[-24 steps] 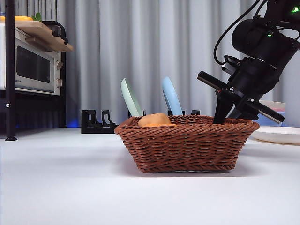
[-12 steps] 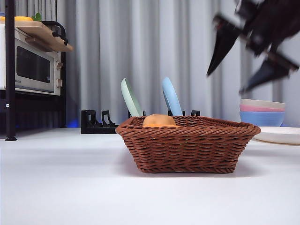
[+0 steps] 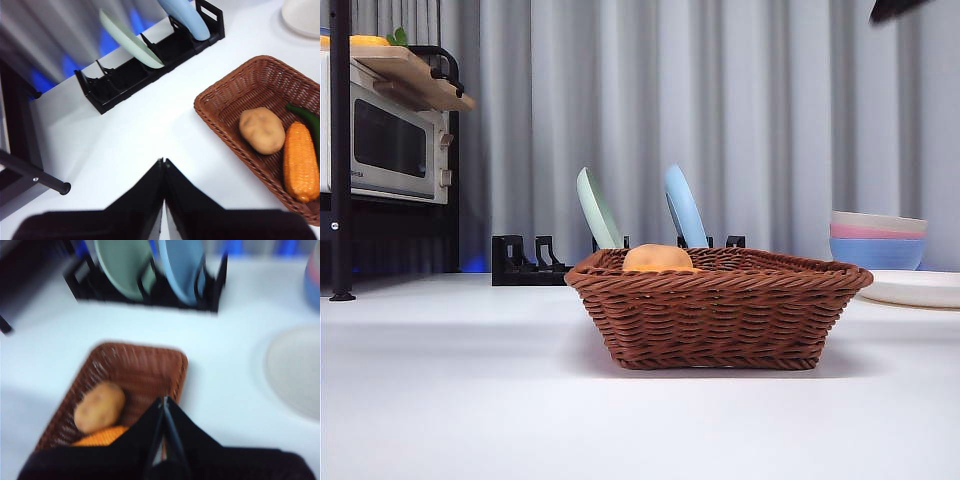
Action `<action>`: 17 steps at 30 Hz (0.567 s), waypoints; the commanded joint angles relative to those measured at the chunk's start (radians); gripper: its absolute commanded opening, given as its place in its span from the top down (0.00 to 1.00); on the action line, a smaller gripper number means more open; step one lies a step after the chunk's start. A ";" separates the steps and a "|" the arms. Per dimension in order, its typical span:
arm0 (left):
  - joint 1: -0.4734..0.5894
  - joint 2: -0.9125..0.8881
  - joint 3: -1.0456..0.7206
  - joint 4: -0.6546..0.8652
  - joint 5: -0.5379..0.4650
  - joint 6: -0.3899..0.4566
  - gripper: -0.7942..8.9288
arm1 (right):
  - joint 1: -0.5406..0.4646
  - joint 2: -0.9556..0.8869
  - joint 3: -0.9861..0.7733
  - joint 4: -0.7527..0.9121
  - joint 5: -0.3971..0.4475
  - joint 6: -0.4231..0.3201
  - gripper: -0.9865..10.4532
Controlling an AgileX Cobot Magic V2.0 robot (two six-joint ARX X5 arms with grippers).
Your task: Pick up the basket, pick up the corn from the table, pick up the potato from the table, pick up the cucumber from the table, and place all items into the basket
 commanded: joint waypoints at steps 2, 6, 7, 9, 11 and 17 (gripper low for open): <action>0.013 -0.153 -0.195 0.102 0.008 0.007 0.93 | 0.027 -0.121 -0.089 0.037 0.023 -0.031 0.93; 0.013 -0.329 -0.392 0.171 0.009 -0.034 0.93 | 0.051 -0.260 -0.200 0.066 0.035 -0.037 0.93; 0.013 -0.365 -0.425 0.177 0.009 -0.047 0.93 | 0.053 -0.287 -0.220 0.068 0.035 -0.038 0.93; 0.012 -0.431 -0.485 0.190 0.013 -0.069 0.93 | 0.052 -0.341 -0.254 0.061 0.034 -0.035 0.93; 0.012 -0.459 -0.500 0.165 0.012 -0.115 0.92 | 0.052 -0.362 -0.256 0.028 0.032 -0.023 0.93; 0.012 -0.456 -0.500 0.076 0.009 -0.157 0.92 | 0.051 -0.384 -0.255 -0.011 0.031 0.017 0.93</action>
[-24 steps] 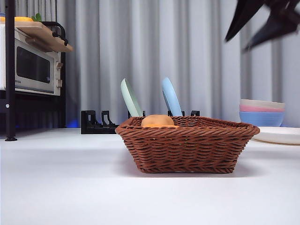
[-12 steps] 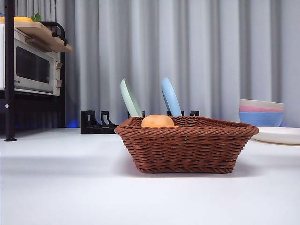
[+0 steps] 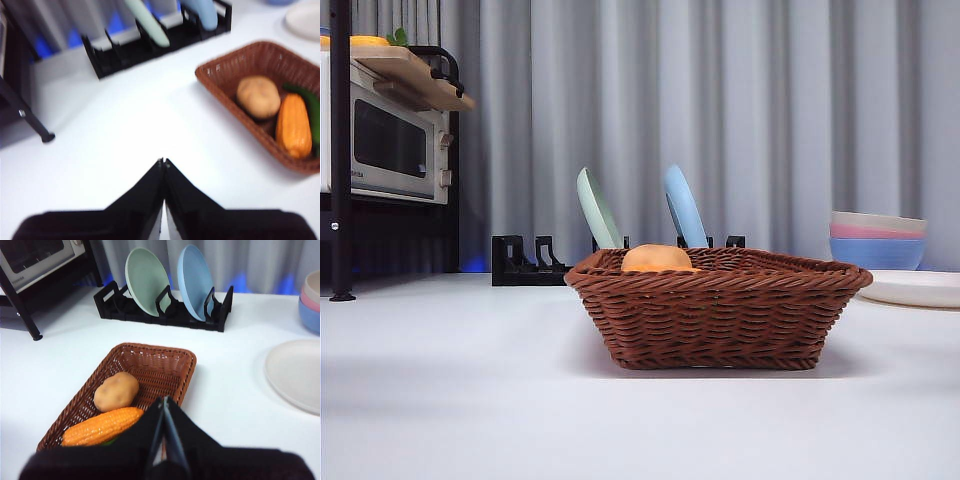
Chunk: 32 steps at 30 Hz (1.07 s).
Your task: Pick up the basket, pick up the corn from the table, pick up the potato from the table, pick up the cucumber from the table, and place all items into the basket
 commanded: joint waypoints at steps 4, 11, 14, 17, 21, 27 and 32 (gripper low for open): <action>0.003 0.017 -0.005 -0.008 0.000 -0.026 0.92 | 0.002 0.001 -0.006 0.002 0.003 0.018 0.93; 0.000 0.021 -0.005 -0.015 -0.002 0.003 0.92 | 0.002 0.002 -0.006 0.002 0.003 0.018 0.93; 0.023 -0.013 -0.005 0.002 -0.010 0.050 0.92 | 0.002 0.002 -0.006 0.002 0.003 0.018 0.93; 0.090 -0.058 -0.026 0.104 0.032 0.047 0.92 | 0.002 0.002 -0.006 0.002 0.003 0.018 0.93; 0.230 -0.148 -0.132 0.271 0.148 0.053 0.92 | 0.002 0.002 -0.006 0.002 0.003 0.018 0.93; 0.421 -0.291 -0.378 0.426 0.267 0.057 0.92 | 0.002 0.002 -0.006 0.002 0.003 0.018 0.93; 0.517 -0.409 -0.578 0.499 0.319 0.057 0.92 | 0.002 0.002 -0.006 0.002 0.003 0.018 0.93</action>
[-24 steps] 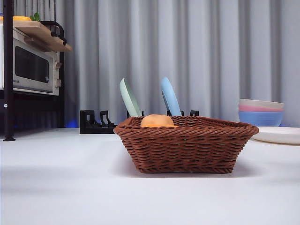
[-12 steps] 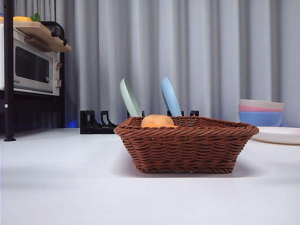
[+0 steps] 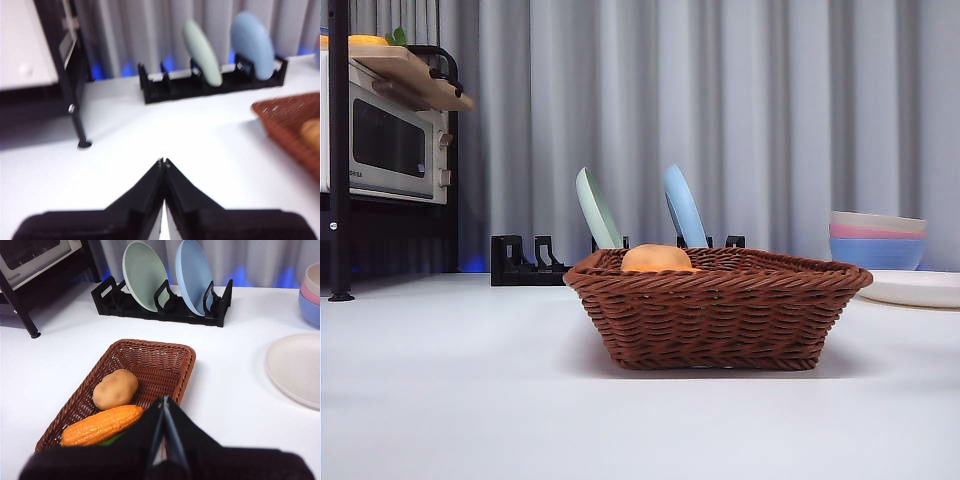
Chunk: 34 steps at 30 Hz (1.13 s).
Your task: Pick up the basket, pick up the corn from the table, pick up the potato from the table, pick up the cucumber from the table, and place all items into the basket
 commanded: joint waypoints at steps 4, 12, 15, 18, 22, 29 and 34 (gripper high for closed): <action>0.063 -0.109 -0.175 0.074 0.007 0.012 0.92 | 0.002 -0.001 -0.006 0.005 0.003 0.010 0.93; 0.080 -0.183 -0.275 0.083 0.007 0.012 0.92 | 0.002 -0.001 -0.006 0.005 0.003 0.010 0.93; 0.080 -0.203 -0.299 0.079 0.007 0.012 0.92 | 0.002 -0.001 -0.006 0.005 0.003 0.010 0.93; 0.080 -0.206 -0.311 0.077 0.007 0.009 0.92 | 0.002 -0.001 -0.006 0.005 0.003 0.010 0.93; 0.080 -0.206 -0.311 0.080 0.007 0.010 0.92 | 0.002 -0.002 -0.006 0.005 0.003 0.010 0.93; 0.080 -0.204 -0.311 0.081 0.006 0.010 0.92 | 0.002 -0.001 -0.006 0.005 0.003 0.010 0.93; 0.080 -0.204 -0.311 0.081 0.006 0.010 0.92 | 0.002 -0.001 -0.006 0.005 0.003 0.010 0.93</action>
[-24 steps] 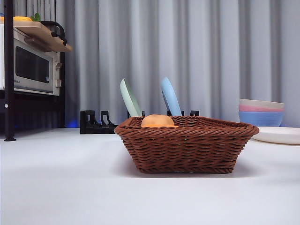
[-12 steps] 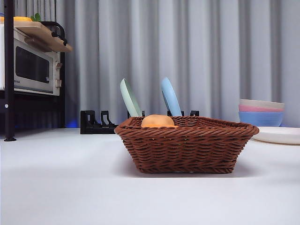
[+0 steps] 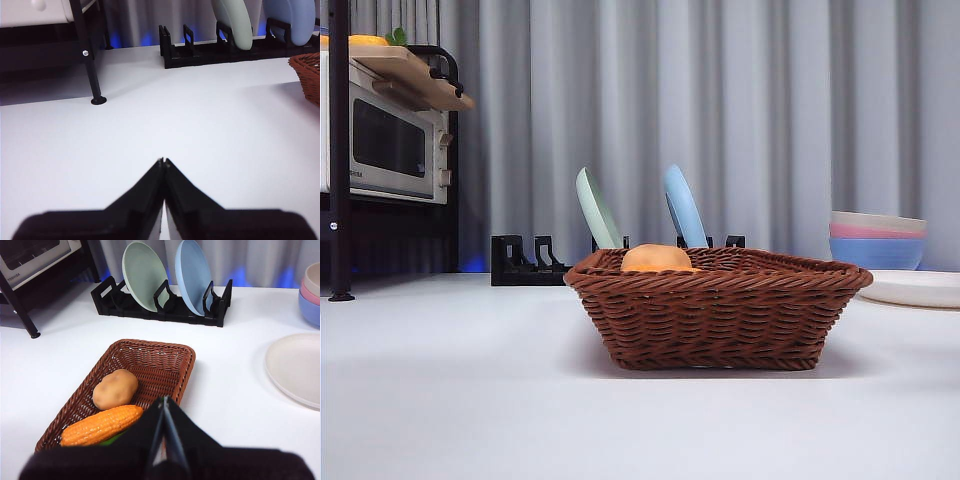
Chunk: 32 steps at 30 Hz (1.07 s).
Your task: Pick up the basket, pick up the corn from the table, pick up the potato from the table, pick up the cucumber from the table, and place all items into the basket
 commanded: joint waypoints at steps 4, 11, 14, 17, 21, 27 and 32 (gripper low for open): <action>0.003 -0.001 -0.016 0.004 0.003 0.009 0.92 | 0.002 -0.002 -0.006 0.005 0.003 0.010 0.93; 0.003 -0.001 -0.016 0.004 0.003 0.009 0.92 | 0.004 -0.002 -0.006 0.005 0.002 0.010 0.93; 0.003 -0.001 -0.016 0.004 0.003 0.009 0.92 | 0.006 -0.024 -0.006 0.005 0.006 -0.044 0.93; 0.003 -0.001 -0.016 0.004 0.002 0.009 0.92 | -0.015 -0.050 -0.017 0.019 0.002 -0.125 0.93; 0.003 -0.001 -0.016 0.004 0.002 0.009 0.92 | -0.092 -0.122 -0.108 0.090 -0.011 -0.158 0.93; 0.003 -0.001 -0.016 0.004 0.002 0.009 0.92 | -0.219 -0.333 -0.431 0.373 -0.114 -0.150 0.93; 0.003 -0.001 -0.016 0.004 0.002 0.009 0.92 | -0.252 -0.472 -0.628 0.389 -0.107 -0.124 0.93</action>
